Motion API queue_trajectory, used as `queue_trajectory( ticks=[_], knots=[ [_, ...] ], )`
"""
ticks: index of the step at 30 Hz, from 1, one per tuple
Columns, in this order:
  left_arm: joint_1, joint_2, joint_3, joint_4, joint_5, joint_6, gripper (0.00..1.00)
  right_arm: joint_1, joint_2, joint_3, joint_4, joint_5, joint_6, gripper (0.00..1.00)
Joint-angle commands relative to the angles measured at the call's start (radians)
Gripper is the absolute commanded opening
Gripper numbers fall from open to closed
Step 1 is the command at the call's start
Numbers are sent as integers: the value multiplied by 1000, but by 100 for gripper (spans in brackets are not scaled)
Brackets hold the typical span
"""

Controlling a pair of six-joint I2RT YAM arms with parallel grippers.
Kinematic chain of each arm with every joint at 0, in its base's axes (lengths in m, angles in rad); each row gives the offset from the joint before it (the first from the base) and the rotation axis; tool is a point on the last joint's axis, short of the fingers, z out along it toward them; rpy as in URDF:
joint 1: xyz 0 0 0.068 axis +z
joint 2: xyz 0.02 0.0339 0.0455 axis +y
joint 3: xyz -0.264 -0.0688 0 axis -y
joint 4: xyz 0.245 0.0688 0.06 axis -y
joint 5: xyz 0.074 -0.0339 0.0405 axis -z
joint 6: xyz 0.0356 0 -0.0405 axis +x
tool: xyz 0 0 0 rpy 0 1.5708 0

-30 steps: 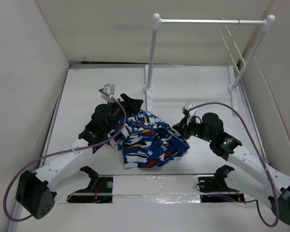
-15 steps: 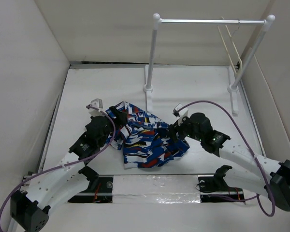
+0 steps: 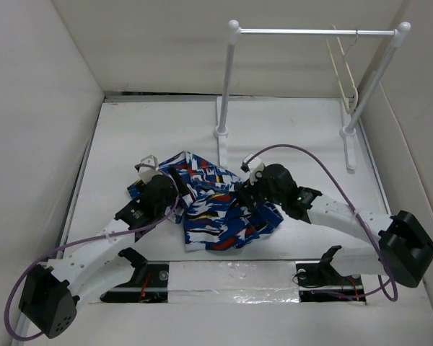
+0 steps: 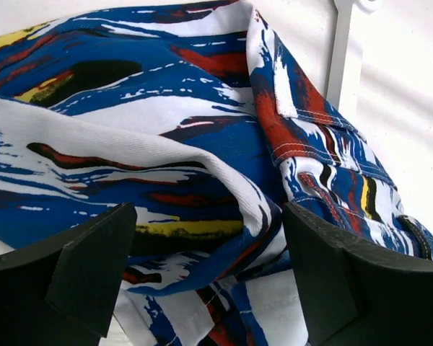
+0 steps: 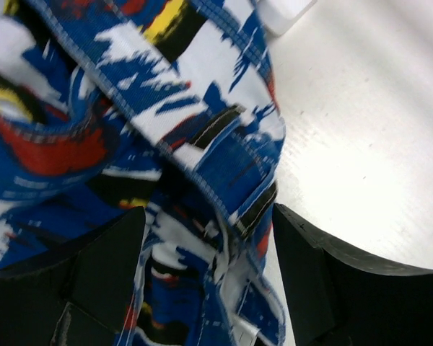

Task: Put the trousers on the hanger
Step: Flatten out the trousers at the center of the board.

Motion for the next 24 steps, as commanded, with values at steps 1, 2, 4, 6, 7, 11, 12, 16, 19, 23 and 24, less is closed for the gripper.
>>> queue_trajectory(
  ticks=[1,2,4,6,7,11,12,16,19,23,24],
  knots=[
    [-7,16,-1,78,-17,7,79,9,62,91,88,66,-30,75],
    [-7,18,-4,92,-13,13,71,9,102,120,67,71,-28,73],
    [-7,25,-11,137,12,18,57,9,140,141,57,75,-33,69],
    [-7,27,-7,147,17,20,39,9,186,160,45,77,-35,51],
    [-7,25,-10,153,17,20,33,9,196,168,43,72,-36,38],
    [-7,7,-8,171,35,15,0,9,138,164,42,112,22,0],
    [-7,4,-2,170,41,20,0,9,107,154,63,146,39,0],
    [-7,-4,36,182,69,46,0,-64,-127,95,47,247,132,0],
    [-7,-8,73,179,89,58,0,-204,-249,43,30,253,209,0],
    [-7,-30,65,207,136,70,0,-476,-417,-77,-35,180,300,0],
    [-7,-33,61,201,144,72,0,-521,-435,-100,-36,160,309,0]
  ],
)
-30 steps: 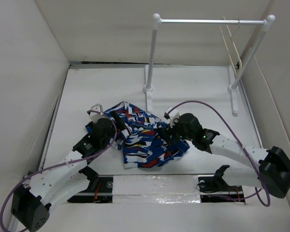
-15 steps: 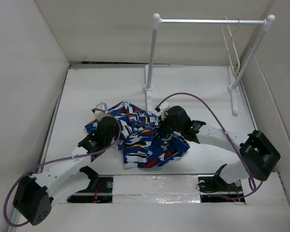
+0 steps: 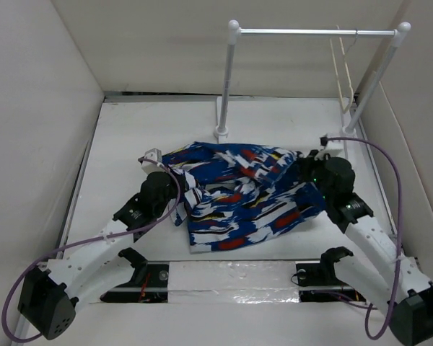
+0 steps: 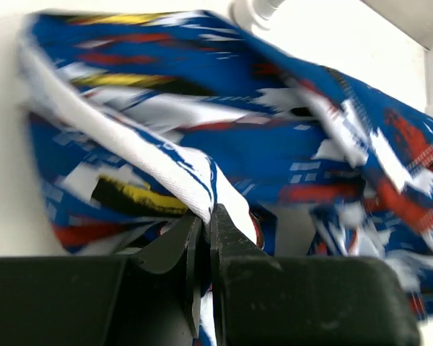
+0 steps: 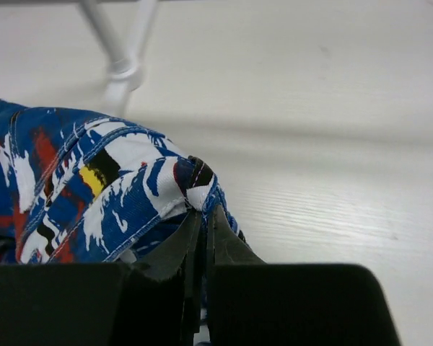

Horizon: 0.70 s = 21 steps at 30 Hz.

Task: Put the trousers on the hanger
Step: Flatten out the trousers at the center of the board.

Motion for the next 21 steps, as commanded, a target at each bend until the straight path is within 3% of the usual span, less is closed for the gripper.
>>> queue_trajectory(
  ticks=[1,4,7,10,11,12,15,16,18,19,20,21],
  knots=[
    [-2,-36,28,45,48,23,0,-165,-65,-94,-25,-22,99,0],
    [-2,-79,-33,25,57,9,0,-335,-96,-177,-41,-106,109,0],
    [-2,-127,-90,2,40,-12,0,-467,-133,-243,-18,-163,101,7],
    [-2,-122,-102,-33,-19,-32,0,-512,-163,-251,12,-229,87,17],
    [-2,-115,-99,-33,-30,-38,0,-512,-166,-242,10,-237,78,25],
    [-2,-92,-92,-68,-44,-43,0,-512,-172,-233,9,-255,47,49],
    [-2,-55,-52,-98,-89,-48,0,-498,-168,-191,-10,-330,-9,66],
    [-2,-50,-42,-93,-95,-46,0,-485,-171,-182,-10,-353,-28,67],
    [-2,-49,-45,-60,-99,-52,0,-420,-177,-159,-43,-349,-60,64],
    [7,-49,-45,-50,-101,-54,0,-393,-179,-156,-47,-335,-68,57],
    [7,-47,-41,-46,-119,-54,0,-364,-179,-156,-39,-335,-72,45],
    [7,-38,-30,-52,-135,-54,0,-295,-157,-161,-6,-336,-71,24]
  ],
)
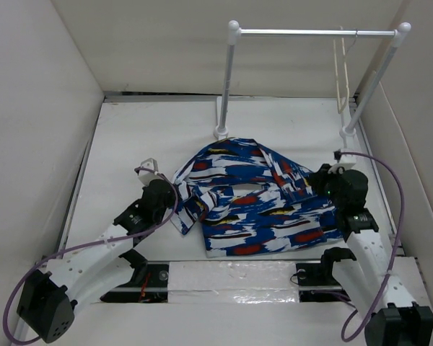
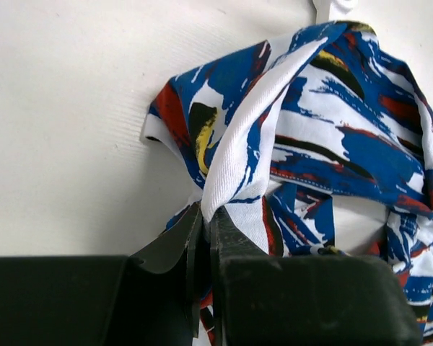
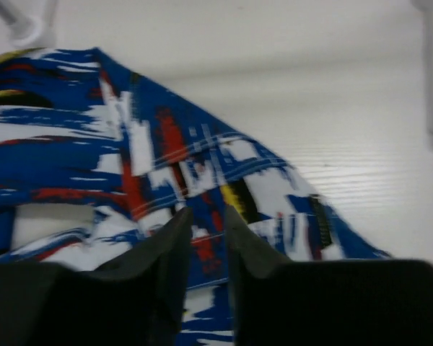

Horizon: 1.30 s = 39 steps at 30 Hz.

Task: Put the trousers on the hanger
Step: Flatten out the trousers at the center of the board.

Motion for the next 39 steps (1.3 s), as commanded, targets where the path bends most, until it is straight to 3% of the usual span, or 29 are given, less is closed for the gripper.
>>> queue_trajectory(
  ticks=[1,4,5,6,10,15,17,18,19,22,25,26,30,31,35,39],
  knots=[
    [6,10,77,17,-88,-10,0,124,31,43,55,-33,-53,12],
    [24,32,120,29,-75,8,0,291,203,101,24,74,-73,13],
    [50,41,135,53,-64,16,0,325,246,115,1,112,-62,17],
    [61,64,155,57,-56,31,0,349,316,119,16,131,-41,28],
    [116,118,265,75,-96,71,0,386,381,78,119,134,-6,46],
    [244,303,429,95,-139,98,0,406,413,73,130,192,22,48],
    [299,375,508,104,-105,116,17,406,403,57,127,223,27,52],
    [311,455,534,104,-87,131,43,406,392,49,139,220,30,57],
    [322,498,563,80,-76,134,51,406,381,49,144,211,30,57],
    [310,598,666,-50,-59,101,53,406,337,27,151,199,21,62],
    [216,542,542,0,-107,78,53,406,302,18,125,202,11,58],
    [216,514,434,15,-110,61,53,406,292,15,127,196,8,54],
    [216,307,159,104,-108,-37,50,416,263,9,122,185,-7,8],
    [216,273,117,106,-104,-56,49,425,257,7,127,174,-9,4],
    [207,161,-21,81,-64,-73,46,425,281,1,173,159,-9,2],
    [207,185,-34,78,-59,-65,52,434,307,6,188,153,-1,28]
  ],
)
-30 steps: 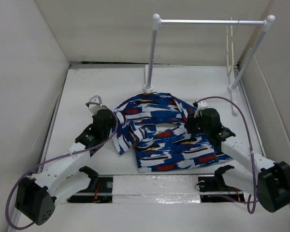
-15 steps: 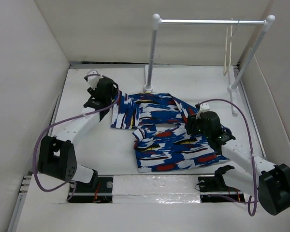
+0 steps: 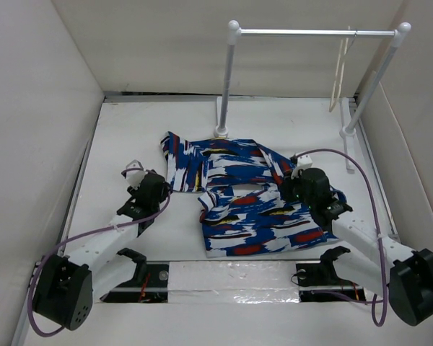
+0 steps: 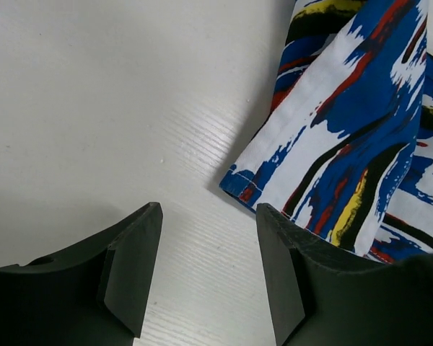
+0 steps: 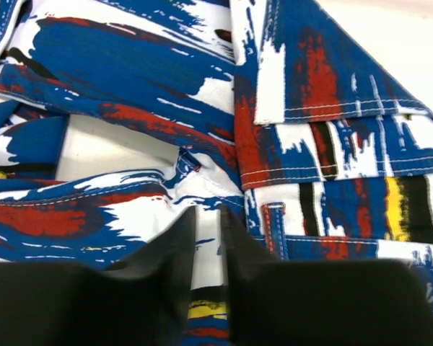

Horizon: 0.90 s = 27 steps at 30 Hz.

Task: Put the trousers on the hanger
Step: Flatten out the trousers at the center of the board.

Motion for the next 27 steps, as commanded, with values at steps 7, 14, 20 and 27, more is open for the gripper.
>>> queue_trajectory(
  ticks=[7,14,20,27],
  knots=[
    [-2,274,56,152,96,3,51,20,12,-13,85,-31,-16,33],
    [-2,325,114,172,122,9,30,20,-15,-29,99,-31,-14,35],
    [55,242,195,51,12,21,0,20,-25,-33,97,-31,-14,36],
    [84,129,241,-2,71,64,0,20,-41,-36,93,-85,-11,37]
  ],
)
